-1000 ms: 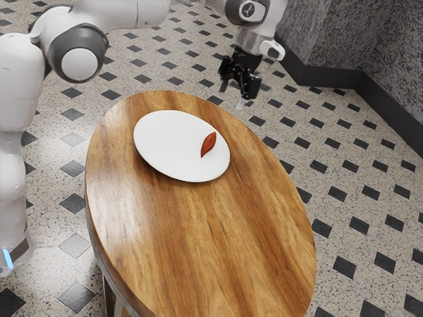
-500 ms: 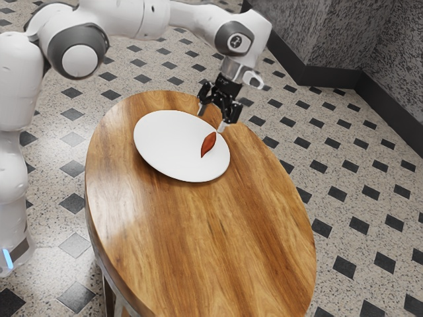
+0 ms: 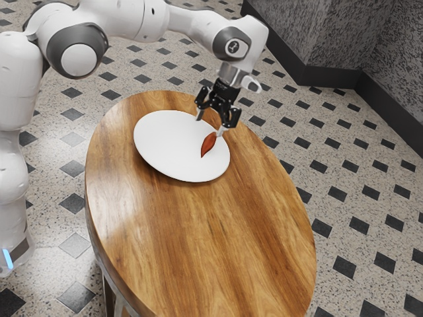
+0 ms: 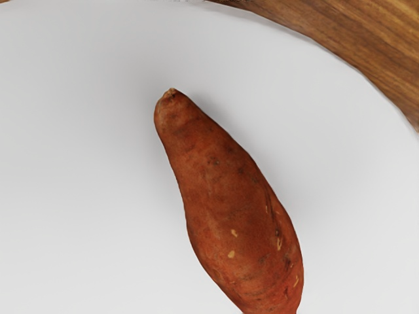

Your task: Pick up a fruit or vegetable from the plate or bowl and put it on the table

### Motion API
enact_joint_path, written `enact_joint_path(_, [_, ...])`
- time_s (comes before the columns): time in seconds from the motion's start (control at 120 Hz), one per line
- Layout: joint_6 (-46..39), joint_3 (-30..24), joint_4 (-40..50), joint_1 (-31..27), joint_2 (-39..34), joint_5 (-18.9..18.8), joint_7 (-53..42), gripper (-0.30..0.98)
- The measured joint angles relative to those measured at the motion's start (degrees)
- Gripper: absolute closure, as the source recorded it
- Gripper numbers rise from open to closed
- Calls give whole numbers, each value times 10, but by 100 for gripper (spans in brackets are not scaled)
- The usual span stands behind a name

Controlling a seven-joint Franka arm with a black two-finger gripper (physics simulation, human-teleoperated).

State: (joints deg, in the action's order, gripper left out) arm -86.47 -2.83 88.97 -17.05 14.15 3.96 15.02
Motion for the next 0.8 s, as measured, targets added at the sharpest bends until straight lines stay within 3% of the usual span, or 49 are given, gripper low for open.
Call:
enact_joint_path(0.333, [-17, 0, 64, 0, -46, 2, 12, 0])
enact_joint_path(0.8, [-79, -2, 68, 4, -43, 1, 21, 0])
